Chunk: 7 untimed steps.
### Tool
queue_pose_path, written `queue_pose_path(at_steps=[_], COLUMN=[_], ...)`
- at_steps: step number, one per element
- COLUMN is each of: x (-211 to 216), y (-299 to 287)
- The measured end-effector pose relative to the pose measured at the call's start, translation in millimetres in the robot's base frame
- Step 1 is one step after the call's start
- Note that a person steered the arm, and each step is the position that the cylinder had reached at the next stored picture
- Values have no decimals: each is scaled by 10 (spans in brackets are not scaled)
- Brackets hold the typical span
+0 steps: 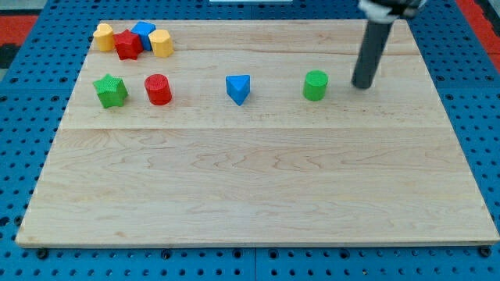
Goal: Push the yellow hexagon closer to the blue triangle
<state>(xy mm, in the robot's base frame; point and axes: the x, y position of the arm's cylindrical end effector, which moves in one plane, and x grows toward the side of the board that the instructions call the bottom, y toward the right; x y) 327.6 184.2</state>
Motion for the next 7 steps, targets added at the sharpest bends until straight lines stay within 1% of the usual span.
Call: queue_pose_path(at_steps=[1,2,3,4,5,6,7], x=[-897,-1325,-1358,-1326,-897,-811,-958], y=[-1286,-2324,-3500,-4428,-4247,-3811,-3747])
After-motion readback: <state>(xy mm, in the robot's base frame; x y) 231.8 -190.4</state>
